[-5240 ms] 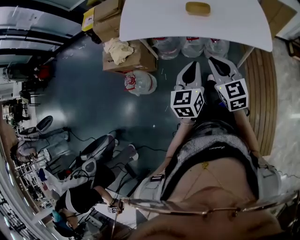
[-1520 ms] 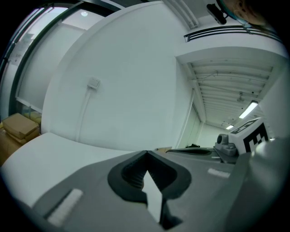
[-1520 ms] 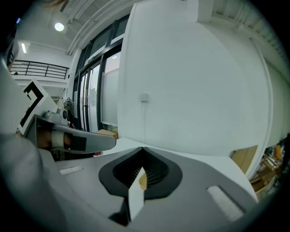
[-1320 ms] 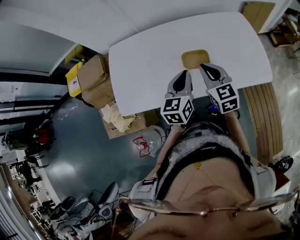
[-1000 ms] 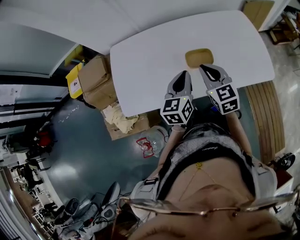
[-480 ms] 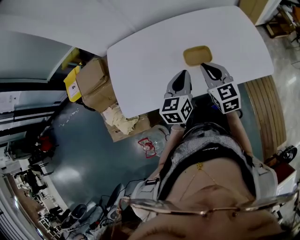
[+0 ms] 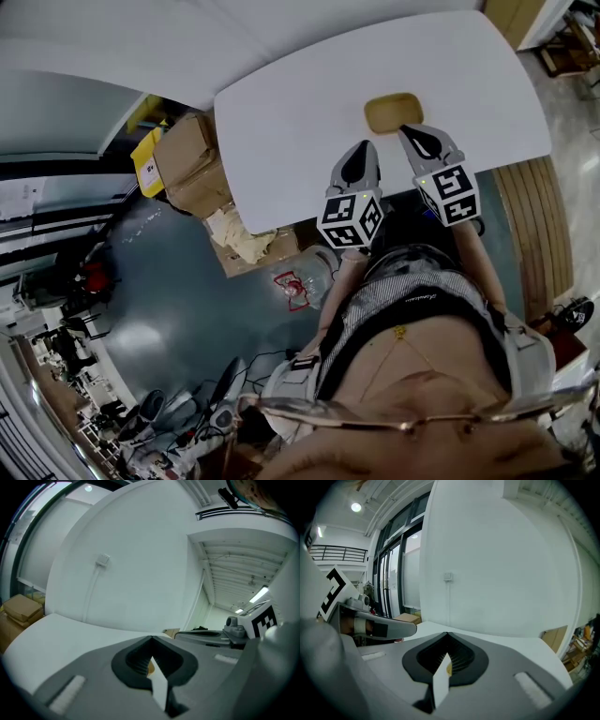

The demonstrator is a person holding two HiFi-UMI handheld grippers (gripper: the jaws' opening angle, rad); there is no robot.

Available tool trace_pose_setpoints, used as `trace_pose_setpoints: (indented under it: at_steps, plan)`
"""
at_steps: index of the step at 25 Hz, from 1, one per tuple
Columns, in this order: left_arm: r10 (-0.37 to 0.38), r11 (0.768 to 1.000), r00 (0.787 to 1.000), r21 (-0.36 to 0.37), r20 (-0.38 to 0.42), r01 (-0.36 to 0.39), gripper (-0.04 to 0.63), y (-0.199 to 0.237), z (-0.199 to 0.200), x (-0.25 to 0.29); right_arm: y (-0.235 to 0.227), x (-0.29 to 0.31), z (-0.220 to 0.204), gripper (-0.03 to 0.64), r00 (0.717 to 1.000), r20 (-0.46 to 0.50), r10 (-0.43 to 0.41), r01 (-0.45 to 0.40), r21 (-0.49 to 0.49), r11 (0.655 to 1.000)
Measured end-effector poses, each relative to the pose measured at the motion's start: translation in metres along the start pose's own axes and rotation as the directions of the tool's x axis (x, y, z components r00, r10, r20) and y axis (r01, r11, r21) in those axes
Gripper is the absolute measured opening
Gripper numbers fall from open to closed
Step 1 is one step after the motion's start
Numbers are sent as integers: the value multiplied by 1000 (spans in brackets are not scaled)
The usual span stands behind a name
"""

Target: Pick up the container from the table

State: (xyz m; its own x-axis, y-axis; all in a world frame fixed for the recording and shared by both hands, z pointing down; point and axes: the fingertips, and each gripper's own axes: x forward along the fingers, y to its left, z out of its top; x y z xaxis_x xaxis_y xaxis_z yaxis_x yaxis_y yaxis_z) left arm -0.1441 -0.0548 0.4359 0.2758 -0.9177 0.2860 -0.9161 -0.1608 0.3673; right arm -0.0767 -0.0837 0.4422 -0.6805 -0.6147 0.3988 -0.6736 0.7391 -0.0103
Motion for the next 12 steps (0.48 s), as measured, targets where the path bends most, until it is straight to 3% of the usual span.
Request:
trace_pose_setpoints:
  at_steps: [12]
  plan:
    - [69,998,998,5,0,-69,0,-36,12,53,-74,-6,2,23,998,-18,56,-57,-11,998]
